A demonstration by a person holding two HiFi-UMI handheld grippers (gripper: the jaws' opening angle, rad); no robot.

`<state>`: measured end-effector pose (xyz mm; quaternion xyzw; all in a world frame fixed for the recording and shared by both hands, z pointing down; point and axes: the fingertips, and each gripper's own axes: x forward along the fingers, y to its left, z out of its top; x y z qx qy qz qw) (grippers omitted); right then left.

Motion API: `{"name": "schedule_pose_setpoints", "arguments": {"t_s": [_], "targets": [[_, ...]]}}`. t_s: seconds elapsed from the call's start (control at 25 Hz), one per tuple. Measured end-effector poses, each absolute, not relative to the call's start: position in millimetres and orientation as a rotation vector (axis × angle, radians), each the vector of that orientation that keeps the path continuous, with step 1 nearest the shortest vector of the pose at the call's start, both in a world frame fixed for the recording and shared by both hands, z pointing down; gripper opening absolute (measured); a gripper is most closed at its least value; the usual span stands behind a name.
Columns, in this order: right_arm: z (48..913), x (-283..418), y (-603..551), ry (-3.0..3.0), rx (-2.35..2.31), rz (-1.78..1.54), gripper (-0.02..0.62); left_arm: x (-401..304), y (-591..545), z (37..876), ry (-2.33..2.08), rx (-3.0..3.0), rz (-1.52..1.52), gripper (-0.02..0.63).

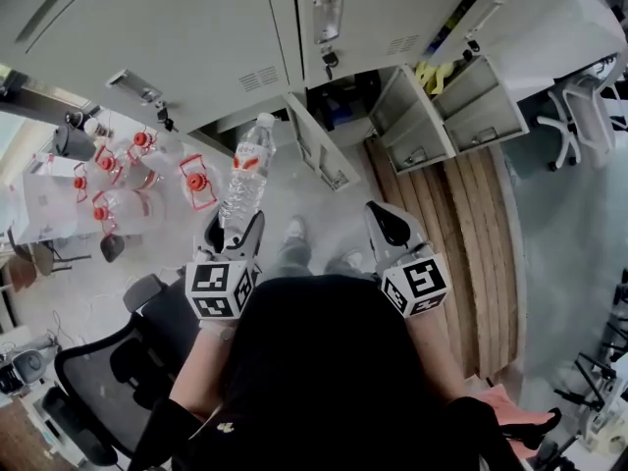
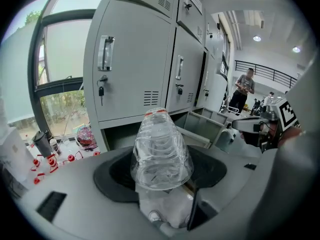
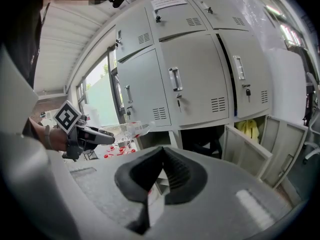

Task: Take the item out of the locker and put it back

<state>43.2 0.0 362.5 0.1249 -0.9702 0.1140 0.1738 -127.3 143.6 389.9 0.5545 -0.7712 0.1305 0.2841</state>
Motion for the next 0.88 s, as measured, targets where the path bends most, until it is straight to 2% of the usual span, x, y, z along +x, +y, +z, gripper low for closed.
{"name": "schedule_pose_setpoints", "arguments": {"t_s": [0.44,0.88], "targets": [[358.1,42.9,-3.4,-2.766,0.355,0.319,-0.003,-126.2,145.9,363.2,-2.103,1.505,0.349,0.291],[362.3,42.1,0.4,-2.740,0.357,0.316,-0.003,-136.8,146.4,387.4,-2.063,1.483,0.371,0.291]]}}
